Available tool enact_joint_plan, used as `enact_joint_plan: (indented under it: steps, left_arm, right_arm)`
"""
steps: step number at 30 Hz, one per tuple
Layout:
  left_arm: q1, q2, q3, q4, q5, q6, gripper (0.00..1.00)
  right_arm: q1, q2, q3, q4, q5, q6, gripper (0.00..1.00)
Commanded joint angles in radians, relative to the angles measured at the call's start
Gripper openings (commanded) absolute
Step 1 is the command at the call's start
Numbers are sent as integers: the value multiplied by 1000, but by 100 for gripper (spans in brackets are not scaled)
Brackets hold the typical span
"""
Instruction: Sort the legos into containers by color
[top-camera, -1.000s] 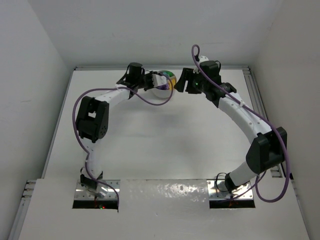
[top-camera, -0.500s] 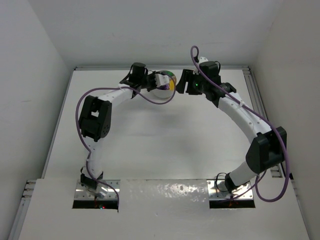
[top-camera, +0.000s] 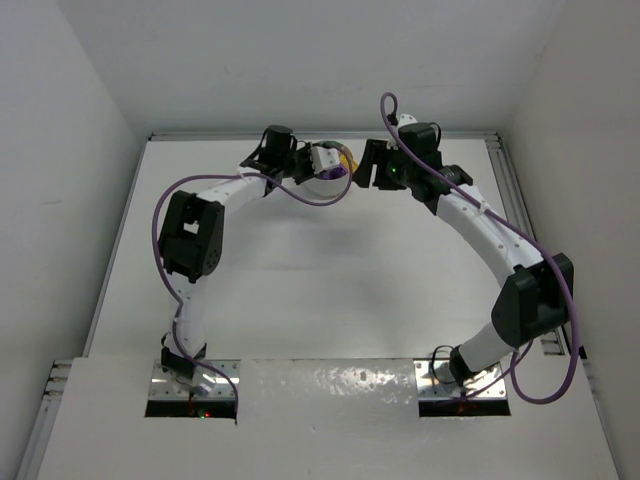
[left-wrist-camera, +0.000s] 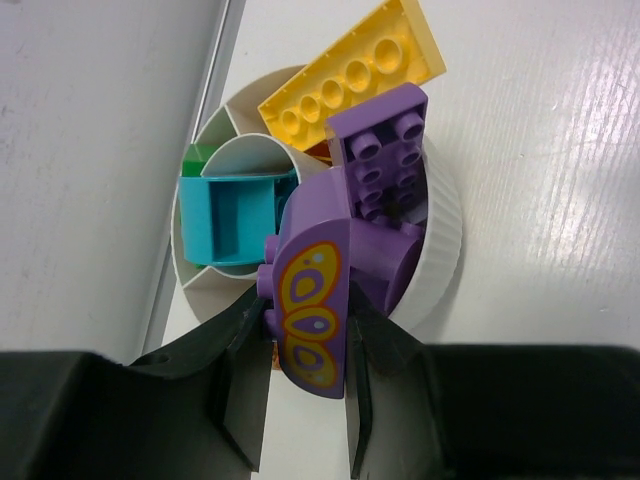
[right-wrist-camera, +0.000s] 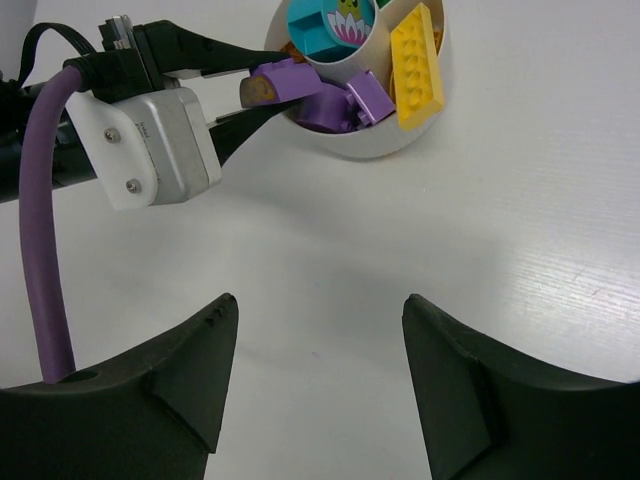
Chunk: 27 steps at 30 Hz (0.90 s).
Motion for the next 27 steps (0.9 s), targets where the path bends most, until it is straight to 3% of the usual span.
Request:
enact_joint_plan:
  steps: [1,21,27]
  left_arm:
    - [-7,0,40,13,7,-14,18]
    - [-1,-20,48,-39,30,6,22]
    - [-7,-23,112,-62,-22,-83,22]
  right_arm:
    - [-1,-6,39,2,18,-17,66]
    - [-1,-9,36,-3,21,-26,66]
    - [-1,-9,36,3,19,-22,66]
